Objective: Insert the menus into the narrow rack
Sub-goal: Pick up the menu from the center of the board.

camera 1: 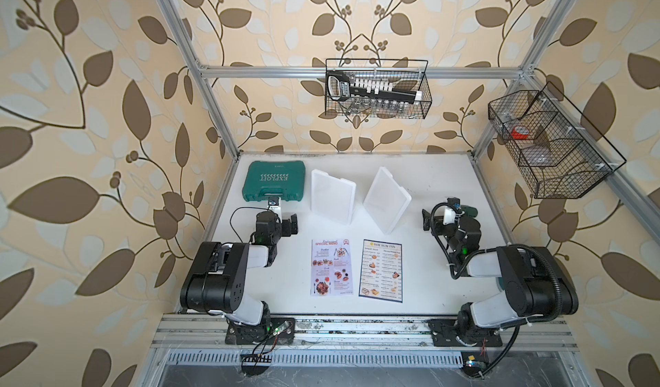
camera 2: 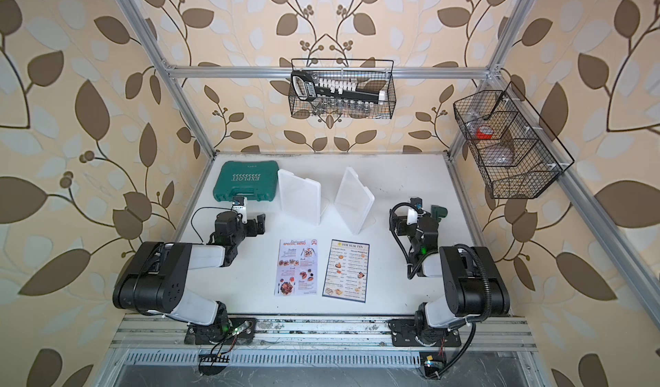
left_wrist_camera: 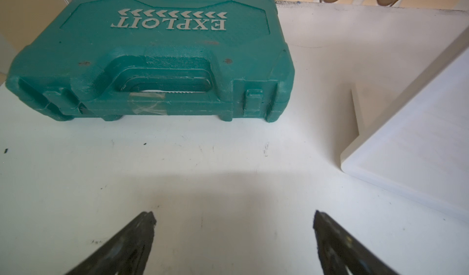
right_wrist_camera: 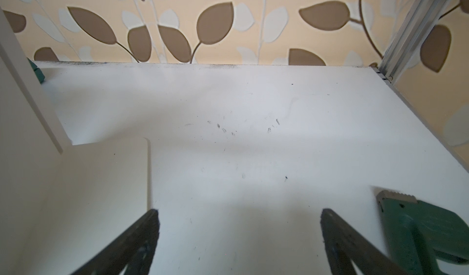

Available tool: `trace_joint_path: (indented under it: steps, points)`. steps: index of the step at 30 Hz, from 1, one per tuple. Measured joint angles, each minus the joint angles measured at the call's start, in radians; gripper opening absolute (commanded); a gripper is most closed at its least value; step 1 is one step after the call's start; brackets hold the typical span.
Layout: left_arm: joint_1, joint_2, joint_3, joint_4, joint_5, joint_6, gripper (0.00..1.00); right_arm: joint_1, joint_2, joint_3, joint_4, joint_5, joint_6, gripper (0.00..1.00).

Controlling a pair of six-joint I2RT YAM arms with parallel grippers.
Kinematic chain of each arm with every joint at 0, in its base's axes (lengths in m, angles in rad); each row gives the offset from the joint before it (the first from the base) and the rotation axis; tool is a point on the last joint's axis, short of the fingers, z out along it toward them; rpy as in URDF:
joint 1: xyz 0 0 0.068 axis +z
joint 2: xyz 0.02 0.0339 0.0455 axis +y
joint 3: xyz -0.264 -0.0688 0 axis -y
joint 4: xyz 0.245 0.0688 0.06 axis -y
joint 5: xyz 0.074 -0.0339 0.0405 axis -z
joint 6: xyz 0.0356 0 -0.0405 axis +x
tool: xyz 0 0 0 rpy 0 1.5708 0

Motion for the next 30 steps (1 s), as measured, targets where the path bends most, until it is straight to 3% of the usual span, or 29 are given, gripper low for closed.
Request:
trace_joint_path:
  steps: [4,8,14,21,30]
  points:
    - [0.0,-0.037,0.024,-0.086,-0.042,-0.021,0.99,0.014,-0.039,0.05,-0.135,0.084,0.02,0.99]
    - [0.0,-0.191,0.078,-0.245,-0.121,-0.072,0.99,0.021,-0.154,0.204,-0.354,0.15,0.037,0.99]
    - [-0.001,-0.384,0.323,-0.614,-0.212,-0.249,0.99,0.03,-0.375,0.423,-0.697,0.185,0.106,0.99]
    - [-0.091,-0.468,0.453,-0.834,-0.177,-0.362,0.99,0.087,-0.537,0.495,-0.961,0.152,0.235,0.99]
    - [-0.278,-0.455,0.595,-1.134,0.026,-0.417,0.97,0.15,-0.531,0.513,-1.262,-0.009,0.368,0.99]
